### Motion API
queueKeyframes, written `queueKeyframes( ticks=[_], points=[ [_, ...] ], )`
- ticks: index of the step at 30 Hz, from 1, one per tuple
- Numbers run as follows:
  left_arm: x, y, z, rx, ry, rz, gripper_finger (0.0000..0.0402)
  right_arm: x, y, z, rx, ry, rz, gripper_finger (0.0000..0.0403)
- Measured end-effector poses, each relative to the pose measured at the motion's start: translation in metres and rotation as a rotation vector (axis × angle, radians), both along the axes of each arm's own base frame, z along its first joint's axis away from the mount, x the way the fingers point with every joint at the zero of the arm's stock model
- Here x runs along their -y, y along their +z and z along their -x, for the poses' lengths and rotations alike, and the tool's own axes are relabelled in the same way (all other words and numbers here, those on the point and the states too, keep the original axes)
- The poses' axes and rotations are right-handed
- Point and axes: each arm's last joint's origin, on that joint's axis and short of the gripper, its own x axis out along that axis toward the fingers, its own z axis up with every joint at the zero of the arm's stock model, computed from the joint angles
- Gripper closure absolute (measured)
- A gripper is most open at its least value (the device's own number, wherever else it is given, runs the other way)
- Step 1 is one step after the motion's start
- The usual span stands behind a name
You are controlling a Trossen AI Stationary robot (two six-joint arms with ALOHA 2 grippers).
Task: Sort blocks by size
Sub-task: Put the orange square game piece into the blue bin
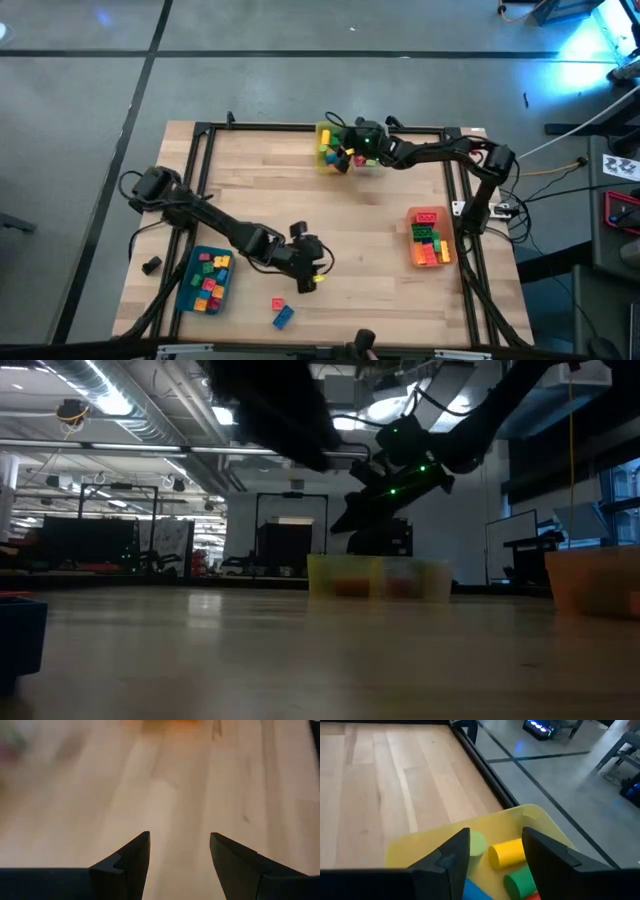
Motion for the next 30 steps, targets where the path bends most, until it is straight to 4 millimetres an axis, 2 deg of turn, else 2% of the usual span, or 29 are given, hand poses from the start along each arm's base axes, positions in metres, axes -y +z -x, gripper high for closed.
queueKeyframes(
  ticks=[4,7,15,21,30],
  points=[
    [0.011,0.008,0.023,-0.116,0.018,0.179,0.0211,-0.004,0.009,0.007,-0.041,0.007,-0.025,0.0219],
    [0.026,0.005,0.037,-0.216,-0.011,0.268,0.0211,-0.009,0.016,0.014,-0.084,0.039,-0.067,0.0219],
    [0.061,-0.005,0.059,-0.302,-0.163,0.221,0.0211,-0.038,0.03,0.03,-0.198,0.213,-0.219,0.0219],
    [0.069,-0.008,0.066,-0.302,-0.145,0.238,0.0211,-0.072,0.034,0.029,-0.276,0.305,-0.247,0.0219],
    [0.075,-0.031,0.086,-0.362,-0.09,0.258,0.0211,-0.117,0.028,0.022,-0.372,0.439,-0.264,0.0219]
  ],
)
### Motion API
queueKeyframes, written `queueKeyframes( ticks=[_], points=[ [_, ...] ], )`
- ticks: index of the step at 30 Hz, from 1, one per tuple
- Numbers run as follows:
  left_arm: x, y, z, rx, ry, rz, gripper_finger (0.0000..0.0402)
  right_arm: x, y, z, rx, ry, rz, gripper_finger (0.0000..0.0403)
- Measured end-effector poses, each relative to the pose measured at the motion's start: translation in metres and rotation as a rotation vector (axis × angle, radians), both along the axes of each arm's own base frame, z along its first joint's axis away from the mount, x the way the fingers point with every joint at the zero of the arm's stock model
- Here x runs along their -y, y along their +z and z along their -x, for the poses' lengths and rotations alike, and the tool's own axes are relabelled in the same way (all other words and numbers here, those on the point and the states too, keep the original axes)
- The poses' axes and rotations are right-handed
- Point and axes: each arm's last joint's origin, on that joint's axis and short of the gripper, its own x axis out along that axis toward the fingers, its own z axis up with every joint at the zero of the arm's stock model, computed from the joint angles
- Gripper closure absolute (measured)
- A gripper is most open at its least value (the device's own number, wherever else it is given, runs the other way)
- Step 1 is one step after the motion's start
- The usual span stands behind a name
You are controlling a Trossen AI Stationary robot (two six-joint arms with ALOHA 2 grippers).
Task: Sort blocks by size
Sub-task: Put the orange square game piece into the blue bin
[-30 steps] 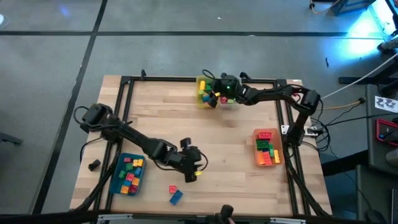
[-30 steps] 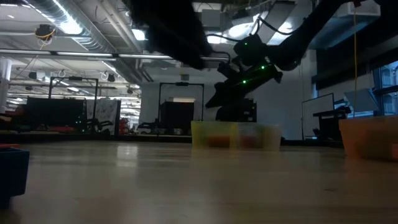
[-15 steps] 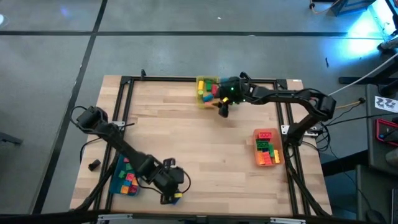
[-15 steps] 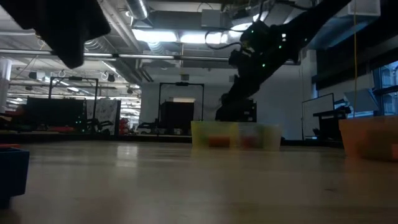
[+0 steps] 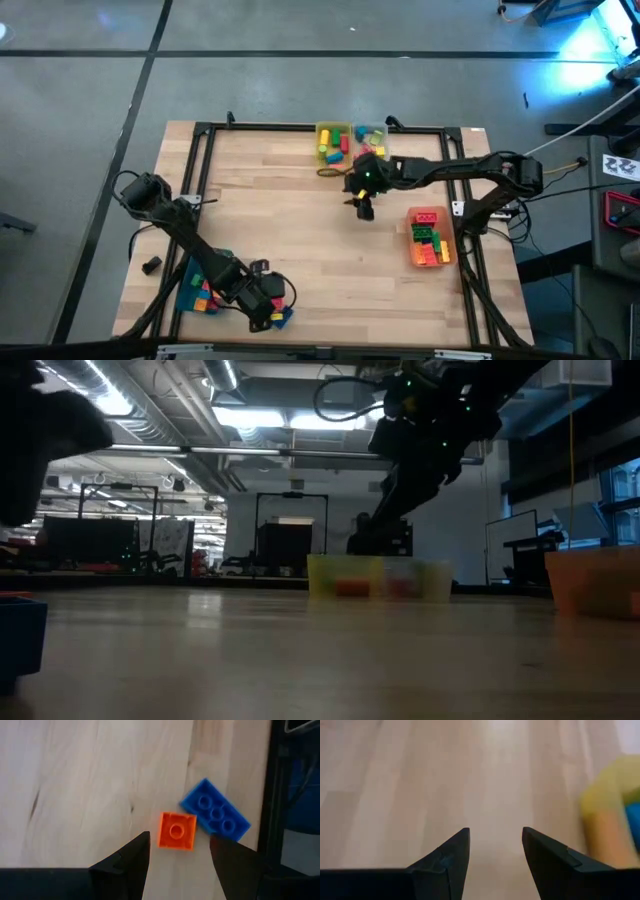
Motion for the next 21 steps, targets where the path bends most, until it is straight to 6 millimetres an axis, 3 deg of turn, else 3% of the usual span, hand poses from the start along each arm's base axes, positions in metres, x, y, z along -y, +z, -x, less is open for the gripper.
queueKeyframes(
  ticks=[11,21],
  points=[
    [-0.003,-0.024,0.006,0.035,0.016,0.035,0.0211,-0.056,0.0,-0.006,-0.003,0.177,0.001,0.0219],
    [-0.004,-0.026,0.006,0.046,-0.003,0.029,0.0211,-0.086,0.0,-0.005,-0.003,0.273,0.001,0.0219]
  ],
)
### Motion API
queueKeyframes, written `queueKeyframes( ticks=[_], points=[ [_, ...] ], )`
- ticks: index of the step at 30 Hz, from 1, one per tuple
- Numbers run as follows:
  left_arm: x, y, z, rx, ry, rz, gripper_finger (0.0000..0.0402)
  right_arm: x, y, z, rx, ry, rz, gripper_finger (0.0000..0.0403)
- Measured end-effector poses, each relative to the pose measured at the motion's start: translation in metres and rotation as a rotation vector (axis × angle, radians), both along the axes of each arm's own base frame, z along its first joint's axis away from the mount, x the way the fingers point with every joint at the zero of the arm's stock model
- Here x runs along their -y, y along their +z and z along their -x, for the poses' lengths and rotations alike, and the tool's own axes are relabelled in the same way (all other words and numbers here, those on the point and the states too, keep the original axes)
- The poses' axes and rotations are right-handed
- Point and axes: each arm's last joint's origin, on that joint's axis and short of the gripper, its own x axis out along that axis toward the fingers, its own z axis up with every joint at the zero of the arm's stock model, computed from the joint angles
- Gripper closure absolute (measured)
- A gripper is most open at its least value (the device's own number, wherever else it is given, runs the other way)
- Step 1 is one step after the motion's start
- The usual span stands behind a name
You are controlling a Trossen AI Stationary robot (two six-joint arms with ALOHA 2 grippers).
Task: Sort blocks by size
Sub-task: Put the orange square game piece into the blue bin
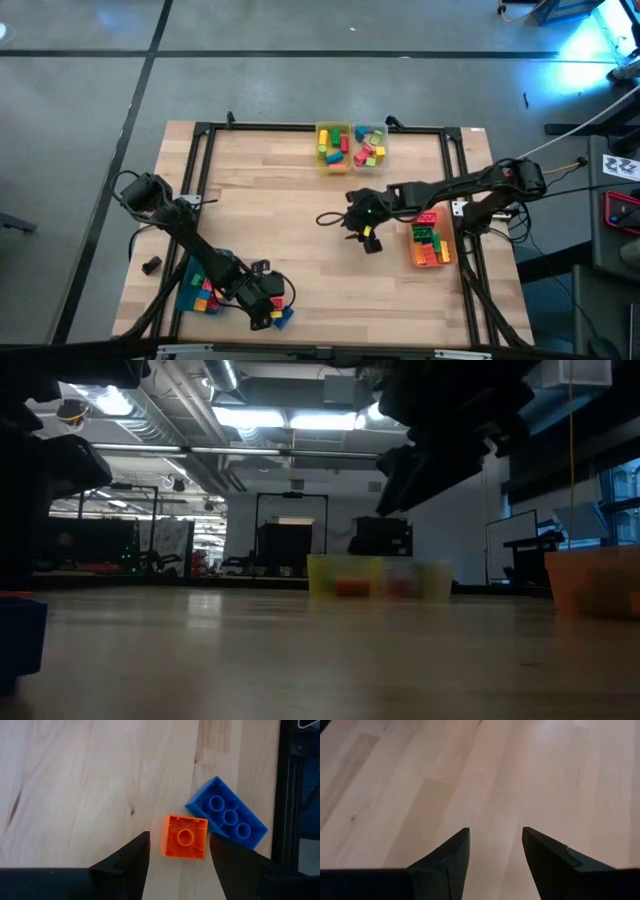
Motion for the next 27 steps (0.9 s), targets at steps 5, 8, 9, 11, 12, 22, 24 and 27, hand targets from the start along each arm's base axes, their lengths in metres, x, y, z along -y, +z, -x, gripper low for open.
queueKeyframes(
  ticks=[5,8,9,11,12,22,24,27],
  points=[
    [0.0,0.0,0.0,0.001,-0.008,-0.004,0.0211,-0.007,0.0,0.001,0.0,0.022,0.0,0.0219],
    [0.002,0.0,0.002,0.001,-0.015,-0.004,0.0211,-0.01,0.0,0.001,-0.001,0.03,0.0,0.0219],
    [0.003,-0.001,0.002,0.001,-0.018,-0.005,0.0211,-0.01,0.0,0.001,-0.001,0.032,0.0,0.0219],
    [0.006,-0.002,0.003,-0.001,-0.026,-0.006,0.0211,-0.01,0.0,0.001,-0.001,0.032,0.0,0.0219],
    [0.007,-0.004,0.003,-0.001,-0.029,-0.006,0.0211,-0.01,0.0,0.001,-0.002,0.032,0.0,0.0219],
    [0.012,-0.026,0.002,-0.021,-0.033,-0.067,0.0211,-0.009,-0.001,0.002,-0.01,0.029,0.0,0.0219],
    [0.012,-0.027,0.002,-0.012,-0.024,-0.082,0.0211,-0.009,-0.001,0.002,-0.01,0.029,0.0,0.0219],
    [0.011,-0.027,0.001,0.001,-0.015,-0.095,0.0214,-0.009,-0.001,0.002,-0.009,0.029,0.0,0.0219]
  ],
)
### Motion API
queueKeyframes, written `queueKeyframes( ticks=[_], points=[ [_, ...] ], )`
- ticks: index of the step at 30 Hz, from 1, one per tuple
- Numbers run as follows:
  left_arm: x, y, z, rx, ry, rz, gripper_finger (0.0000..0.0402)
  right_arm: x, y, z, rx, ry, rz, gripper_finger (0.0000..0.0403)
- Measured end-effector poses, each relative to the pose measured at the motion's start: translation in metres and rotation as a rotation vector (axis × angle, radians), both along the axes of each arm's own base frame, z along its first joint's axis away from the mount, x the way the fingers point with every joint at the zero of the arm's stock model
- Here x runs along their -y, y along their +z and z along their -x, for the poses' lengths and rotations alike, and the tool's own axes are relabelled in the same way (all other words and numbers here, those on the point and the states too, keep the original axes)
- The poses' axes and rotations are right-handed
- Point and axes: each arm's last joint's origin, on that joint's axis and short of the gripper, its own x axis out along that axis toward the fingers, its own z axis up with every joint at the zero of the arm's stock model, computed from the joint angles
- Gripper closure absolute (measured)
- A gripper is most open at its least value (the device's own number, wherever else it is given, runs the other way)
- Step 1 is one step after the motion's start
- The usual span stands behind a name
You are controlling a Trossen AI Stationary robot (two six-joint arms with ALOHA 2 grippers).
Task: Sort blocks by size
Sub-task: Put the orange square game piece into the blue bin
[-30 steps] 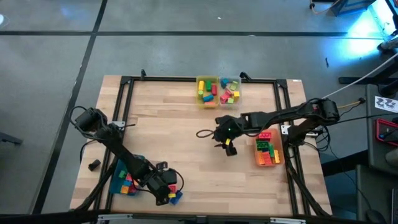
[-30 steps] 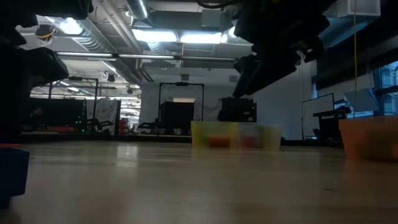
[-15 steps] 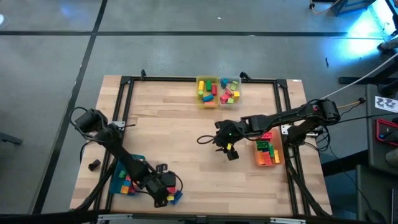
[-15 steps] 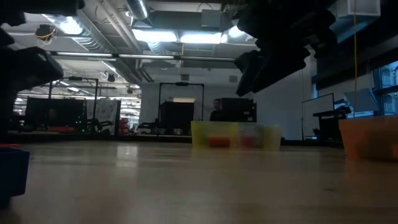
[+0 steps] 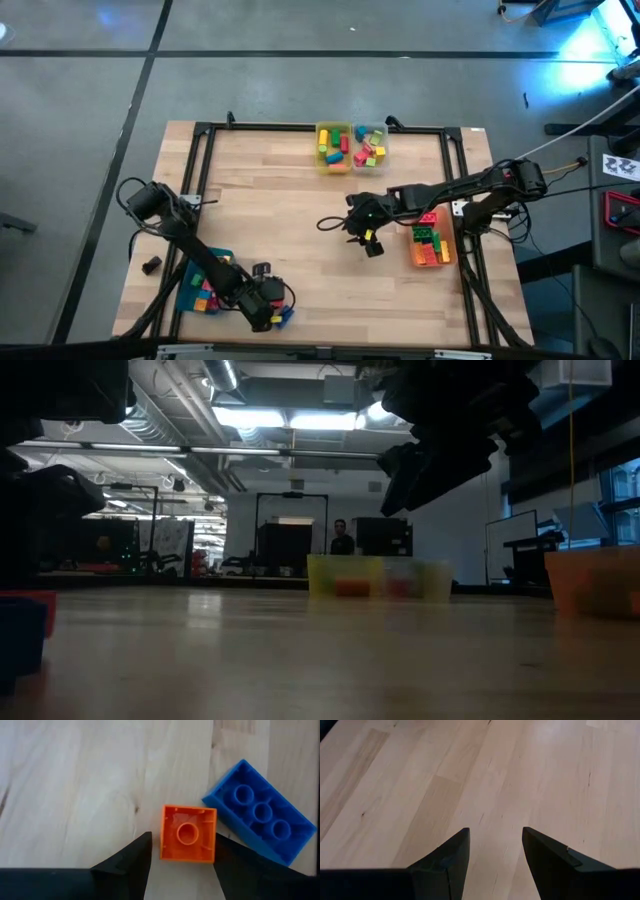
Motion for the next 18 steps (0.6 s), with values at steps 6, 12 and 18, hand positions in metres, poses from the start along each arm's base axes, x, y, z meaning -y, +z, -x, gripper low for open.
queueKeyframes(
  ticks=[6,12,18],
  points=[
    [0.0,0.001,-0.003,0.018,0.036,0.028,0.0272,0.0,0.0,0.0,0.0,0.0,0.0,0.0219],
    [-0.004,0.007,-0.007,0.027,0.12,0.1,0.0277,0.0,0.0,0.0,0.001,0.001,-0.003,0.0219],
    [-0.017,0.037,-0.009,0.064,0.19,0.198,0.0277,0.0,0.001,-0.001,0.0,-0.059,-0.057,0.0219]
  ],
)
